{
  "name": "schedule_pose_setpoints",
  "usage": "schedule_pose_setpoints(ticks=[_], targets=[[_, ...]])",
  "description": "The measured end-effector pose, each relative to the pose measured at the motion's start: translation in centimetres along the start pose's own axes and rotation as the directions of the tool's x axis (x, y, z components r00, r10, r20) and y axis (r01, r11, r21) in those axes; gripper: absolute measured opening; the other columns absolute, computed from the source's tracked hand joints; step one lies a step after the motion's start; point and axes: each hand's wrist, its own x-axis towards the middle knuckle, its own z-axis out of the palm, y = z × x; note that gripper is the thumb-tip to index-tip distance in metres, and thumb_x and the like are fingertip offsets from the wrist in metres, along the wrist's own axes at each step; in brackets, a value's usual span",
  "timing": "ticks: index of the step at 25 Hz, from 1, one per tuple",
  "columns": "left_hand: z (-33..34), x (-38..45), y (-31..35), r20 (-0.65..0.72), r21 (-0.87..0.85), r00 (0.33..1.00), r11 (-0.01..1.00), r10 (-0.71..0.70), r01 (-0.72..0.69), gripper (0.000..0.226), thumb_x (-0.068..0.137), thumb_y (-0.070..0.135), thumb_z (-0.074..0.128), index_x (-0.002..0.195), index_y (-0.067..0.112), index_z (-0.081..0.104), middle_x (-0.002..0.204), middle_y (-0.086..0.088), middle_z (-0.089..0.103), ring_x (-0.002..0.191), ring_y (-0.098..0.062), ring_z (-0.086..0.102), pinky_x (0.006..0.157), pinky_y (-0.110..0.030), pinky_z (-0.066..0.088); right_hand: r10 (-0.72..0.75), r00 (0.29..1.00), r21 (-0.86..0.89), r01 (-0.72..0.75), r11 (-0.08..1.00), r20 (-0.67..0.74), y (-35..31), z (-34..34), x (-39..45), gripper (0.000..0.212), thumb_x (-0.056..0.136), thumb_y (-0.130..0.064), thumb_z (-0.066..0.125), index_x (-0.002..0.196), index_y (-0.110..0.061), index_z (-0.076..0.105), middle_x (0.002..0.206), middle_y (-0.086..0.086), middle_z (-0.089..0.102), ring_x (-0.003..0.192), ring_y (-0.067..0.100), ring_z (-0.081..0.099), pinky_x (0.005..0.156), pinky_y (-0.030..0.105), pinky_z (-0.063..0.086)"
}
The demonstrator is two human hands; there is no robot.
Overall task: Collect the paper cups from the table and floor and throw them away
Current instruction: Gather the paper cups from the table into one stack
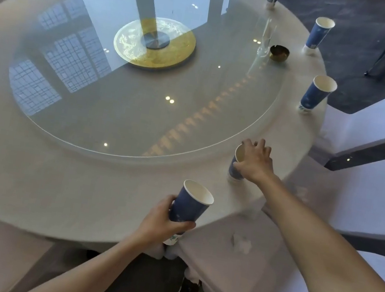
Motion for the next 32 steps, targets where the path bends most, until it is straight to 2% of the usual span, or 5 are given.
schedule_pose_setpoints(ticks=[9, 18, 22, 29, 32], targets=[[2.9, -5.0, -0.4, -0.033, 0.126, 0.999, 0.992, 0.034, -0.029, 0.080, 0.070, 0.038, 0.089, 0.137, 0.021, 0.051, 0.123, -0.002, 0.063, 0.109, -0.021, 0.064, 0.089, -0.041, 0.059, -0.041, 0.966, 0.477, 0.162, 0.864, -0.254, 2.0, -4.6, -17.3, 0.062, 0.085, -0.035, 0.077, 0.142, -0.027, 0.052, 0.137, 0.006, 0.050, 0.123, 0.021, 0.051, 0.101, 0.036, 0.047], [8.9, -9.0, 0.4, 0.064, 0.170, 0.985, 0.971, 0.161, -0.170, 0.080, 0.069, 0.038, 0.091, 0.139, 0.026, 0.054, 0.129, 0.002, 0.068, 0.116, -0.018, 0.065, 0.097, -0.043, 0.056, -0.180, 0.975, 0.486, 0.097, 0.869, 0.127, 6.4, -1.0, -25.4, 0.073, 0.080, -0.045, 0.084, 0.145, -0.028, 0.053, 0.139, -0.003, 0.053, 0.126, 0.016, 0.054, 0.106, 0.039, 0.050], [12.8, -9.4, 1.4, 0.095, 0.174, 0.980, 0.966, 0.174, -0.189, 0.079, 0.070, 0.039, 0.088, 0.140, 0.026, 0.053, 0.130, 0.002, 0.063, 0.116, -0.018, 0.062, 0.096, -0.040, 0.055, -0.179, 0.962, 0.508, 0.051, 0.860, 0.207, 9.4, 2.0, -25.8, 0.072, 0.075, -0.054, 0.083, 0.135, -0.033, 0.050, 0.136, -0.001, 0.051, 0.121, 0.017, 0.056, 0.093, 0.031, 0.054], [22.2, -10.1, 2.0, 0.026, 0.083, 0.999, 0.996, 0.027, -0.029, 0.081, 0.064, 0.052, 0.082, 0.134, 0.047, 0.042, 0.126, 0.013, 0.057, 0.111, -0.008, 0.059, 0.079, -0.014, 0.045, -0.262, 0.874, 0.547, -0.006, 0.837, 0.409, 16.5, 5.4, -23.5, 0.076, 0.079, -0.056, 0.079, 0.142, -0.029, 0.046, 0.142, -0.001, 0.044, 0.124, 0.015, 0.051, 0.099, 0.033, 0.053], [25.4, -9.6, 0.2, -0.065, 0.025, 0.996, 0.997, -0.068, 0.070, 0.084, 0.060, 0.055, 0.082, 0.134, 0.043, 0.044, 0.127, 0.010, 0.058, 0.114, -0.011, 0.060, 0.089, -0.025, 0.054, -0.253, 0.842, 0.580, -0.084, 0.810, 0.476, 18.7, 7.6, -20.8, 0.064, 0.094, -0.053, 0.066, 0.149, -0.024, 0.048, 0.149, 0.004, 0.051, 0.133, 0.019, 0.052, 0.107, 0.037, 0.048]])
